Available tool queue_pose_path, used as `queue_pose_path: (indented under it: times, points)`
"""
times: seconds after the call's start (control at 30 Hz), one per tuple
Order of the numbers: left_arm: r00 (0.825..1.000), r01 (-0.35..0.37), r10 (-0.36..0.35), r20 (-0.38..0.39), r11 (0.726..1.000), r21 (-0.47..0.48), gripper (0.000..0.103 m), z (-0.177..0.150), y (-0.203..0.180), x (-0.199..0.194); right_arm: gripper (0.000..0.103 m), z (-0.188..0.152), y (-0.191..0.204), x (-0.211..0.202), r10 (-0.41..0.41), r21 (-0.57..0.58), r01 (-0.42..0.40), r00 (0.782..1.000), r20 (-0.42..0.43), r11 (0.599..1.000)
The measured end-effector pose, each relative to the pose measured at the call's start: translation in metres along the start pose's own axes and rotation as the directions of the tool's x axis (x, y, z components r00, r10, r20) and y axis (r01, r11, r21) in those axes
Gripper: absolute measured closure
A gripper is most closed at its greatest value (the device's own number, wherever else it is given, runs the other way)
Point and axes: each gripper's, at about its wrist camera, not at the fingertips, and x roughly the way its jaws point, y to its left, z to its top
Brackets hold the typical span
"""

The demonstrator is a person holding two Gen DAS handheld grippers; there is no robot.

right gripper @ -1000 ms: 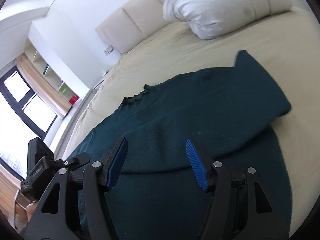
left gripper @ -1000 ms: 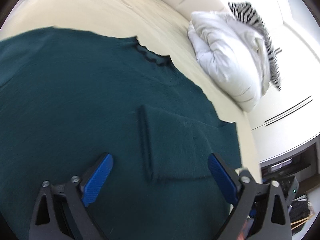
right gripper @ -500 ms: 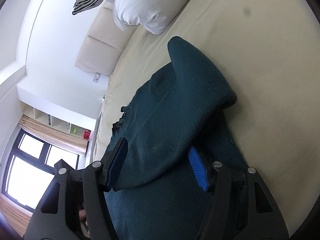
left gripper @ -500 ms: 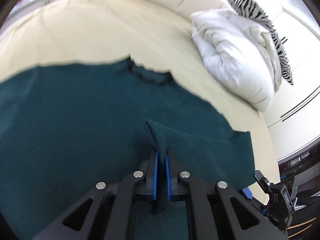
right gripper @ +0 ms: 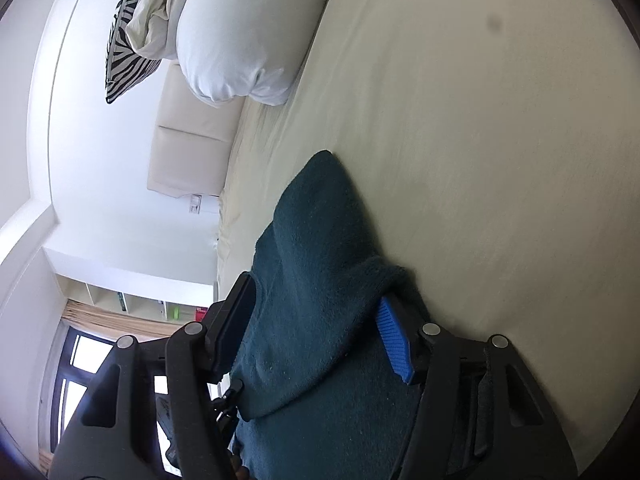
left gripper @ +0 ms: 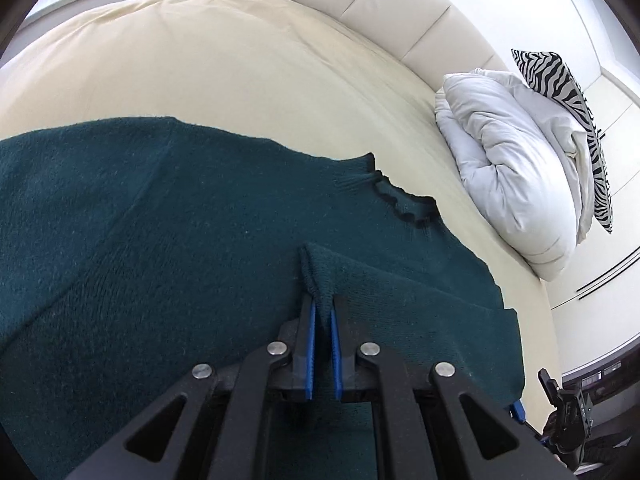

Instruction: Fold small clothes

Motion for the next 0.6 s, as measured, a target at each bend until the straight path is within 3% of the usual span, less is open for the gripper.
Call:
queue_pose_path:
  times: [0.1,0.2,0.3,0.43,0.6]
  points:
    - [1.000,0.001,-0.001,0.008,1.000,0.012,0.095,0.000,0.000,-0.003,0.058,-0.005,-0.002,-0.004,0.002,-0.024,-0.002,1.000,0.018,1.000]
    - [1.000,0.007,-0.007,0.008,1.000,0.018,0.095,-0.001,0.003,-0.005,0.060,-0.007,-0.003,-0.007,-0.001,-0.020,0.001,1.000,-0.002,1.000]
    - [1.000,0.013,-0.013,0.005,1.000,0.022,0.095,-0.002,0.004,-0.004,0.055,-0.006,0.014,-0.022,-0.068,-0.068,0.066,0.997,-0.030,0.996]
    - [1.000,0.011,-0.011,0.002,1.000,0.025,0.095,-0.002,0.003,0.000,0.055,0.013,0.048,-0.038,-0.193,-0.235,0.204,0.979,0.067,0.950]
    - [1.000,0.025,-0.026,0.007,1.000,0.018,0.095,-0.001,0.005,-0.001,0.055,0.054,0.059,0.017,-0.292,-0.337,0.281,0.956,0.018,0.899]
